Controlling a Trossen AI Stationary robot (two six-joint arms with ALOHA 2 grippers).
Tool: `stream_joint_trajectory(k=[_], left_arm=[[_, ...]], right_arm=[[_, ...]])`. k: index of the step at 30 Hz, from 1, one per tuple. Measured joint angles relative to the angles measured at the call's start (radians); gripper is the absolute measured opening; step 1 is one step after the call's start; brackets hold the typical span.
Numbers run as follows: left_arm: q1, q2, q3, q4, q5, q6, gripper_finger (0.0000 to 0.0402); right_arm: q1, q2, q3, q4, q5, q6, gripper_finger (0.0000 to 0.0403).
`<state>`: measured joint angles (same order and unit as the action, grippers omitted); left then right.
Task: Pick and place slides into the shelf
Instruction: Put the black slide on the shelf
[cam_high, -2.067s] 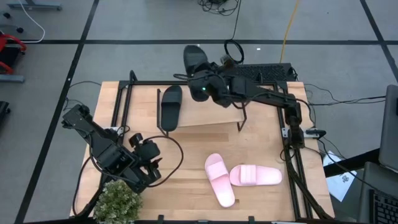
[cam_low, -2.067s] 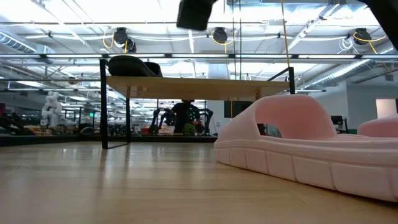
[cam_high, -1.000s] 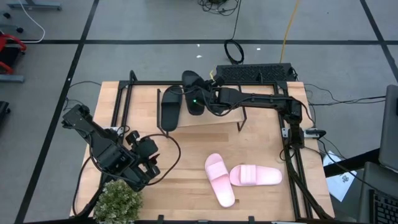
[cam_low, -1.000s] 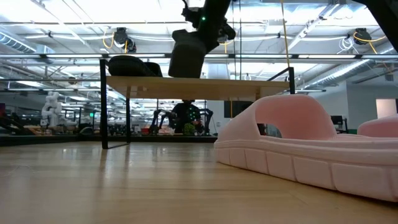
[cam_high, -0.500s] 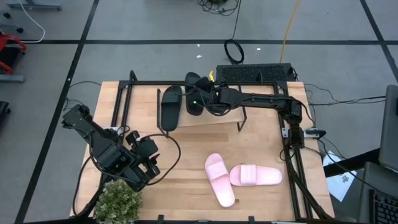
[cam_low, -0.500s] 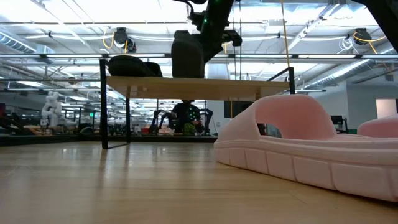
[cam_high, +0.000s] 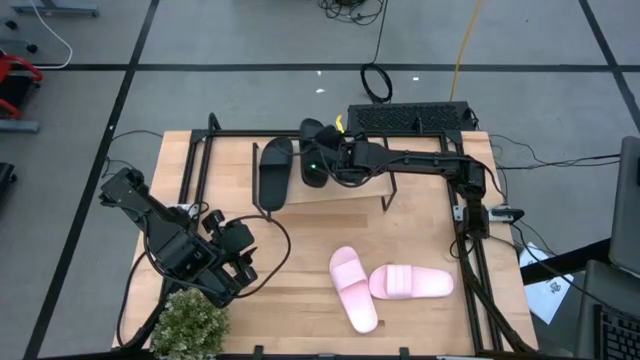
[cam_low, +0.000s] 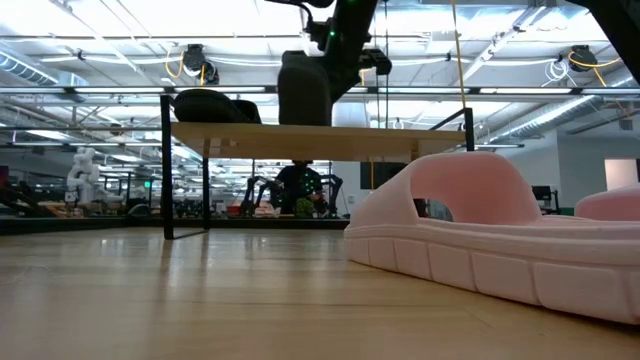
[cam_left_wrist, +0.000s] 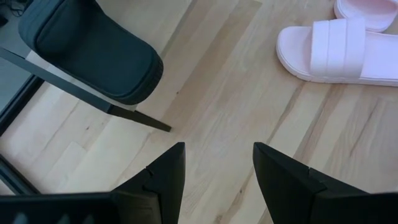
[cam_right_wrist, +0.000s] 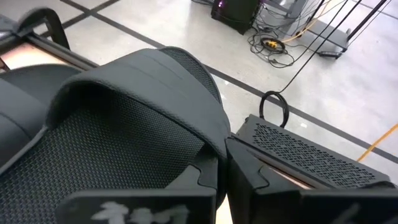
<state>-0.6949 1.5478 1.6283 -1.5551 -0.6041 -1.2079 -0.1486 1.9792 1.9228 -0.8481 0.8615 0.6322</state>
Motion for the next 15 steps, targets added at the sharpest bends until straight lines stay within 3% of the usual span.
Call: stream_joint_trajectory(k=[15], left_arm=[[0.0, 0.0, 0.0, 0.0, -0.014, 0.006, 0.0186]], right_arm=[[0.02, 0.016, 0.0, 0.015, 0.014, -0.007, 0.0]])
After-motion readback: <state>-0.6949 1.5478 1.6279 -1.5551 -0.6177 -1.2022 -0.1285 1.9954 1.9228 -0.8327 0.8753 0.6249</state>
